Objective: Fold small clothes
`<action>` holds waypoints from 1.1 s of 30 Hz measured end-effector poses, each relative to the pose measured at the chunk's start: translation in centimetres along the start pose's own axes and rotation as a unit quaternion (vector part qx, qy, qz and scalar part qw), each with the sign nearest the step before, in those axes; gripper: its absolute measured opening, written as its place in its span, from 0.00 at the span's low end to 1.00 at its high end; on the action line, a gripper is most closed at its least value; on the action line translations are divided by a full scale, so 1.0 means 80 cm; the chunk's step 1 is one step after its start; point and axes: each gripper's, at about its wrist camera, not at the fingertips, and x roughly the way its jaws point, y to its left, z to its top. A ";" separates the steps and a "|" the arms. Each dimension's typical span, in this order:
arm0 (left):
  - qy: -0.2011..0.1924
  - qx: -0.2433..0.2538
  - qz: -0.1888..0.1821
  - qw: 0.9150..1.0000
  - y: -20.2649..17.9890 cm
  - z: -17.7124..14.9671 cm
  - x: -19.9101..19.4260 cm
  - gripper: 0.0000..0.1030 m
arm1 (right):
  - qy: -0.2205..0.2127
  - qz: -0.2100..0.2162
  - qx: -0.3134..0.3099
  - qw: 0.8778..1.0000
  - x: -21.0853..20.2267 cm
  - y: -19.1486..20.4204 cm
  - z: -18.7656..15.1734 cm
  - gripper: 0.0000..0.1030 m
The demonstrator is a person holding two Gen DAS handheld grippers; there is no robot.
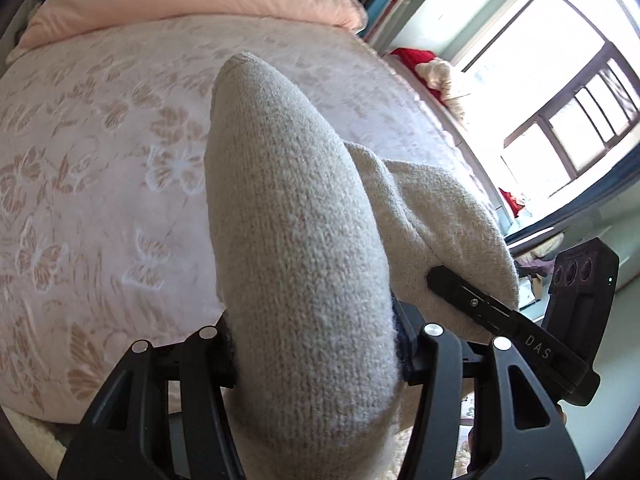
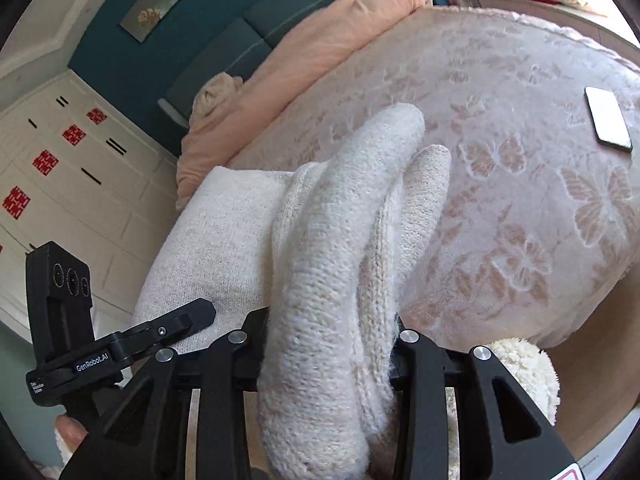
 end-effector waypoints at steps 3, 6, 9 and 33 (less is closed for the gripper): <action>-0.061 0.052 -0.022 0.997 -0.045 0.023 -0.059 0.51 | -0.076 0.017 -0.032 0.996 -0.061 0.035 0.028 0.33; -0.128 0.103 -0.036 0.986 -0.082 0.050 -0.127 0.52 | -0.153 0.041 -0.075 0.984 -0.116 0.082 0.053 0.34; -0.187 0.137 -0.049 0.972 -0.105 0.075 -0.198 0.53 | -0.221 0.069 -0.119 0.965 -0.162 0.133 0.072 0.34; -0.315 0.058 0.038 0.947 0.136 0.070 -0.379 0.64 | -0.128 0.180 -0.189 0.957 0.057 0.357 0.039 0.44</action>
